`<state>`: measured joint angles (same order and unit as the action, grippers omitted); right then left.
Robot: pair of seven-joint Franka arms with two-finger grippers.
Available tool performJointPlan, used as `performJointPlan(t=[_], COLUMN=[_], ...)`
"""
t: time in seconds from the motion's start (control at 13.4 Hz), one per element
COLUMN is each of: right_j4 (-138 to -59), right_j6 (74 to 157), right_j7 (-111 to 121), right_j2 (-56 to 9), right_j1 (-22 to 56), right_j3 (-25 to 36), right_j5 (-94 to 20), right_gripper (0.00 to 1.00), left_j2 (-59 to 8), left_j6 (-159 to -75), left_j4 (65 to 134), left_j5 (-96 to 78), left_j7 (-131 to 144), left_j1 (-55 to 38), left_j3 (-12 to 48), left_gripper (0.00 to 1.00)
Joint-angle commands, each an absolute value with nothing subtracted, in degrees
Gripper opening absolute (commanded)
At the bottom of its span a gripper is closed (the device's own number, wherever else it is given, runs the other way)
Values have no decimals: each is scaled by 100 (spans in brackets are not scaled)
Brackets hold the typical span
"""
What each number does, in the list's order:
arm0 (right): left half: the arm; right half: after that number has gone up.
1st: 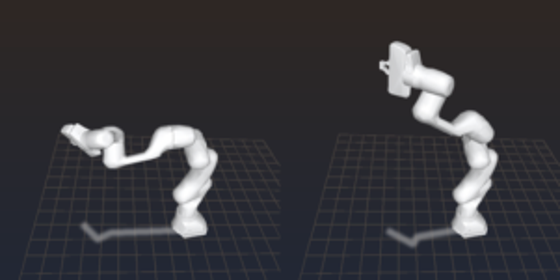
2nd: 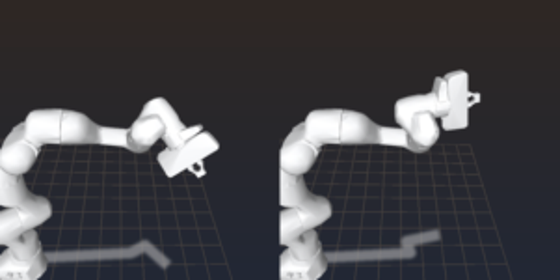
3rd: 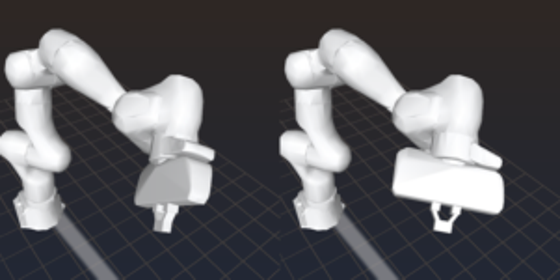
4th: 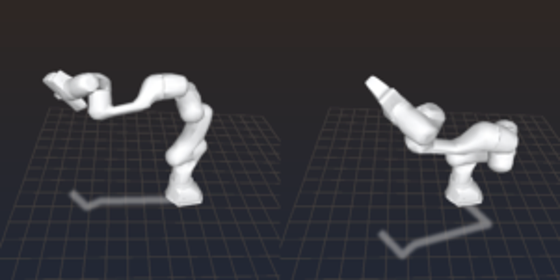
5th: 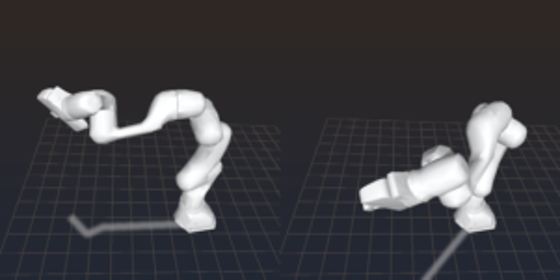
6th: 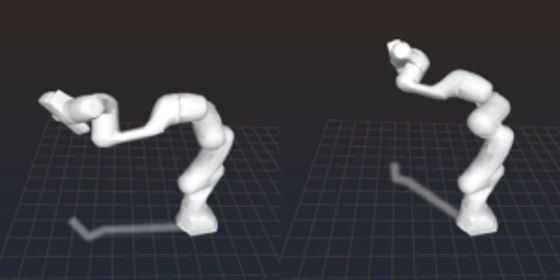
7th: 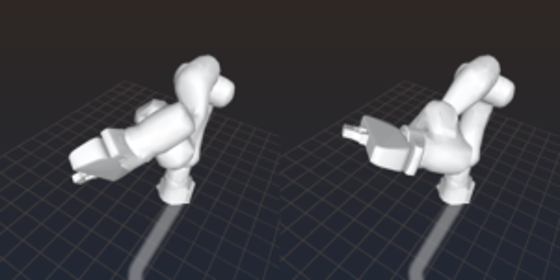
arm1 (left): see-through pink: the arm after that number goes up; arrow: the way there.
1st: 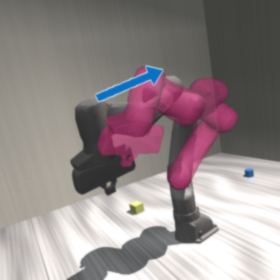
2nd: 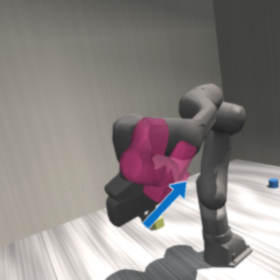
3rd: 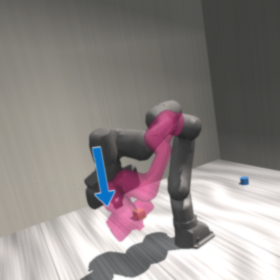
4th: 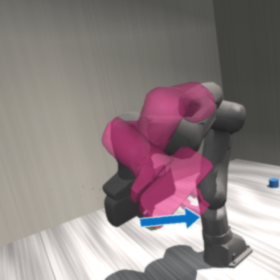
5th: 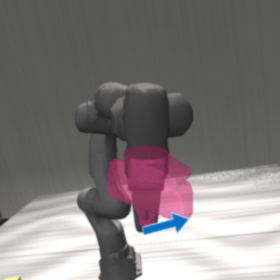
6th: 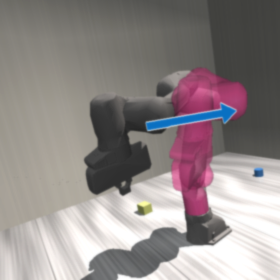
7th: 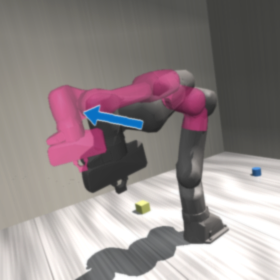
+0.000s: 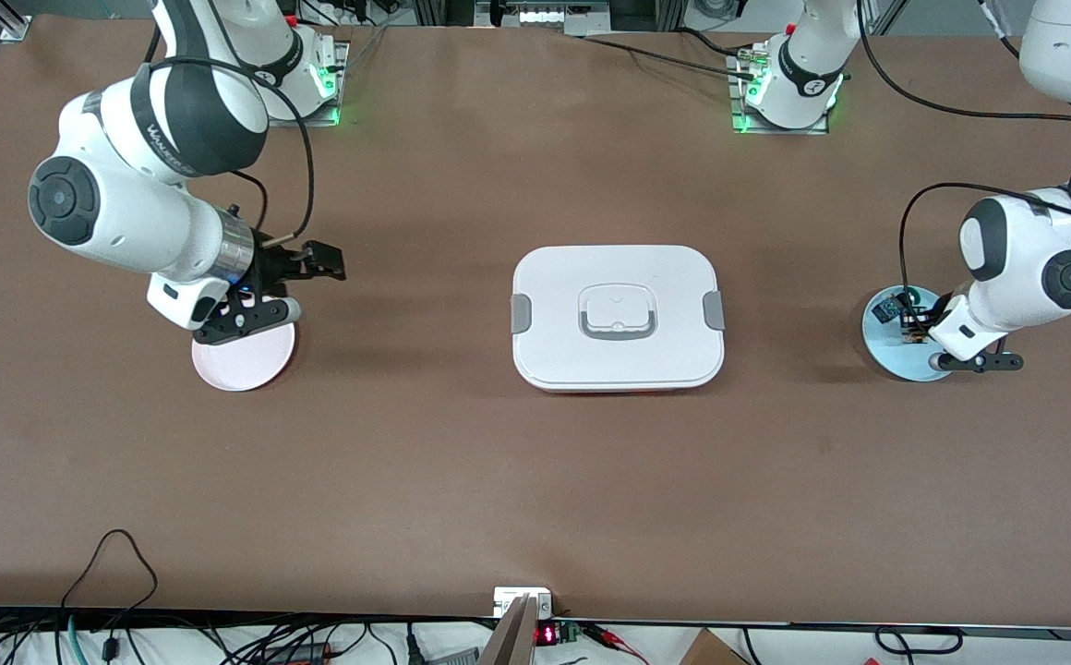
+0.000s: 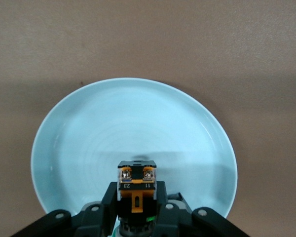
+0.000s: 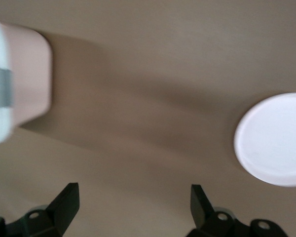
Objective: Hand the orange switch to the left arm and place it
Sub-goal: 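Lower the switch onto the blue plate and open the left gripper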
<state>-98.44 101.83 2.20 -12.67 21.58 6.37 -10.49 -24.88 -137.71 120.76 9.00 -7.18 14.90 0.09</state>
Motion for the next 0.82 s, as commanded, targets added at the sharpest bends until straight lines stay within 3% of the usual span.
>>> performJointPlan(t=[0.0,0.15,0.22,0.45,0.75], right_j4=[-9818,-9398,-9335,-9282,-9036], right_j6=[9931,9914,9888,9870,9765], right_j7=[132,123,114,97,105], right_j2=[-889,-896,-905,-905,-888], right_j1=[1979,1785,1697,1337,424], right_j3=[720,1079,1238,1415,907], right_j5=[-152,-88,-70,-27,17], right_gripper=[100,100,100,100,100], left_j2=[-2593,-2593,-2584,-2470,-2242], left_j6=[-13947,-13966,-13966,-13547,-11002], left_j4=[12015,11945,11918,11498,9743], left_j5=[1037,1028,1028,1028,1028], left_j7=[-615,-650,-694,-712,-721], left_j1=[1503,1512,1520,1591,1547], left_j3=[35,35,35,79,368], left_gripper=[27,51,100,100,100])
